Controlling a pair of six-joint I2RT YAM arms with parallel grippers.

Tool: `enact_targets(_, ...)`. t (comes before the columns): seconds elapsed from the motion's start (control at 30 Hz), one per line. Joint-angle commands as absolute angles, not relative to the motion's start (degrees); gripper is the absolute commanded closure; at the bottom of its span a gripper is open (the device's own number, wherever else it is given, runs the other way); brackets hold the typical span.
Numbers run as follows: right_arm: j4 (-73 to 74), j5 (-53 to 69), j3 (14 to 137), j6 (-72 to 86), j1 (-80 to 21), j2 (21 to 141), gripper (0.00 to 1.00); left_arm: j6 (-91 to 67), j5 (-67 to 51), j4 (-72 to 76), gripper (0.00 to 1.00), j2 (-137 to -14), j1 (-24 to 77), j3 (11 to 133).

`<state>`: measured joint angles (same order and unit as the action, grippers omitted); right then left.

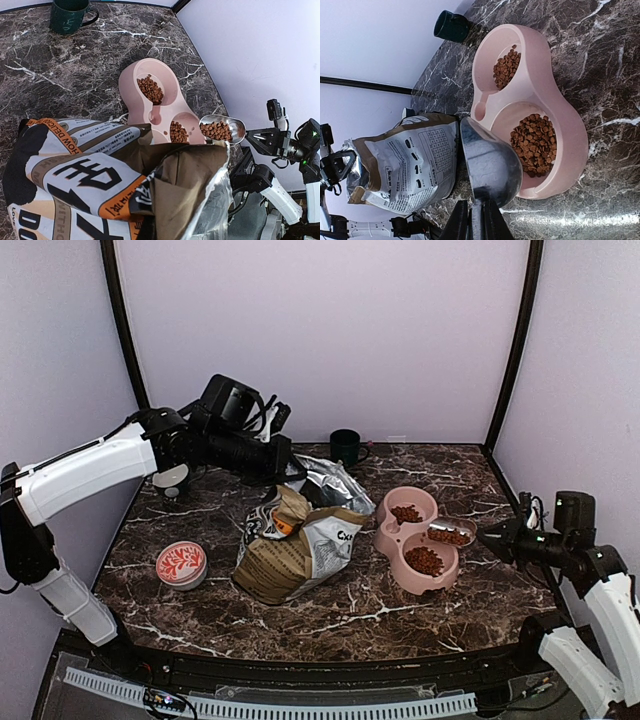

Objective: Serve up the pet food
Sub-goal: Place the pet food in the pet food bowl.

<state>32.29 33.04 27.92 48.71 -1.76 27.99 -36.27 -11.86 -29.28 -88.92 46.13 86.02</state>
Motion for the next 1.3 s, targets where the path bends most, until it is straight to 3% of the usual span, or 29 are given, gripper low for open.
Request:
enact_targets(0.0, 33.22, 31.18, 30.39, 46.62, -1.5, 27.7, 1.0, -35.46, -11.89, -31.79, 1.0, -86.83, 45.7, 84.25)
enact_targets(1.27, 40.52, 26.1, 34.83, 39.67, -1.54, 29.34, 1.0, -35.51, -11.51, -31.75, 1.0, -86.82, 45.7, 84.18)
